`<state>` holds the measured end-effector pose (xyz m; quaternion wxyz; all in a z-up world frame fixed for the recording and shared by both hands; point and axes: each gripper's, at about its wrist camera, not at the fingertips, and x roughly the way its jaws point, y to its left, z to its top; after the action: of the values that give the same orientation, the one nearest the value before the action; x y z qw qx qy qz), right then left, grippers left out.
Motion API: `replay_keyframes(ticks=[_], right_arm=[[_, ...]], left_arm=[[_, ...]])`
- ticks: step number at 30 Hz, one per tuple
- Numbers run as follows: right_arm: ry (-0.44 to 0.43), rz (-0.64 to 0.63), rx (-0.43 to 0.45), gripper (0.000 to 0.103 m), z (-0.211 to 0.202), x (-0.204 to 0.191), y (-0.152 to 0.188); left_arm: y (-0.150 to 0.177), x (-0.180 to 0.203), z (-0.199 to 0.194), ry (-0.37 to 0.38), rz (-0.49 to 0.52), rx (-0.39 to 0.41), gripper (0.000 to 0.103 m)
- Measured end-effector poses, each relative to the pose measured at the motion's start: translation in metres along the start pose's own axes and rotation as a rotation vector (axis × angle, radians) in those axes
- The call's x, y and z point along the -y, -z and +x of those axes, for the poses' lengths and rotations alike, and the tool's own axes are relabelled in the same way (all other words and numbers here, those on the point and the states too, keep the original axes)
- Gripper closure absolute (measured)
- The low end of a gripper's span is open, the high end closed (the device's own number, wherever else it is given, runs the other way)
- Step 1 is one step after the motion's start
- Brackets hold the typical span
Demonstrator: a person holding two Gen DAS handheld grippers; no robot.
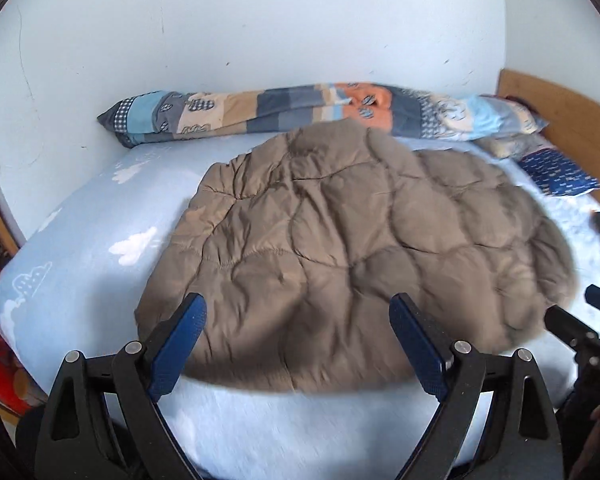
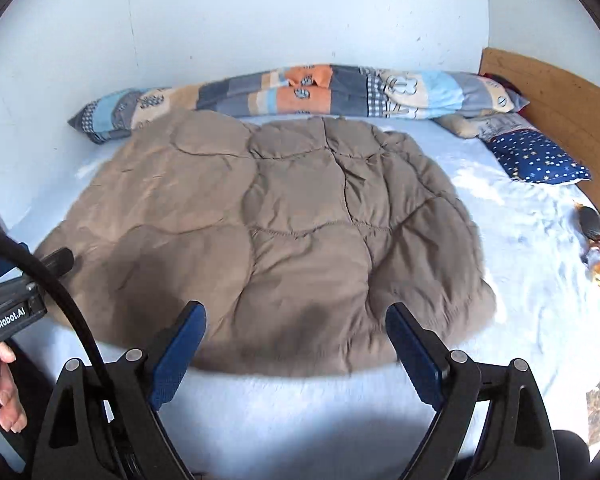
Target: Fold large clothes
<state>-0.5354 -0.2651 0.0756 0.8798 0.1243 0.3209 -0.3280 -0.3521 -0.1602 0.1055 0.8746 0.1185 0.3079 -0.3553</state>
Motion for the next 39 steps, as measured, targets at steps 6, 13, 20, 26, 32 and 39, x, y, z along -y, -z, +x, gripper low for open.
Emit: replay_keyframes(ticks=[6, 13, 20, 26, 32, 39], right_arm=[[0.031, -0.074, 0.19, 0.0, -0.087, -0.003, 0.033], [0.036, -0.069, 0.18, 0.0, -0.093, 0.002, 0.03], [0.018, -0.092, 0.143, 0.0, -0.08, -0.004, 0.036], [-0.002, -0.123, 0.135, 0.0, -0.075, -0.011, 0.038], [-0.003, -0.122, 0.124, 0.0, -0.072, -0.01, 0.038], [0.001, -0.125, 0.111, 0.0, -0.068, -0.011, 0.039]], left_arm=[[0.015, 0.006, -0.063, 0.068, 0.024, 0.081, 0.011], [0.007, 0.002, -0.069, 0.013, -0.085, 0.07, 0.011], [0.009, 0.008, -0.047, -0.063, -0.015, -0.012, 0.014], [0.013, 0.011, -0.027, -0.12, 0.066, -0.113, 0.014], [0.017, 0.018, -0.021, -0.131, 0.114, -0.129, 0.014], [0.018, 0.017, -0.018, -0.139, 0.115, -0.141, 0.015]])
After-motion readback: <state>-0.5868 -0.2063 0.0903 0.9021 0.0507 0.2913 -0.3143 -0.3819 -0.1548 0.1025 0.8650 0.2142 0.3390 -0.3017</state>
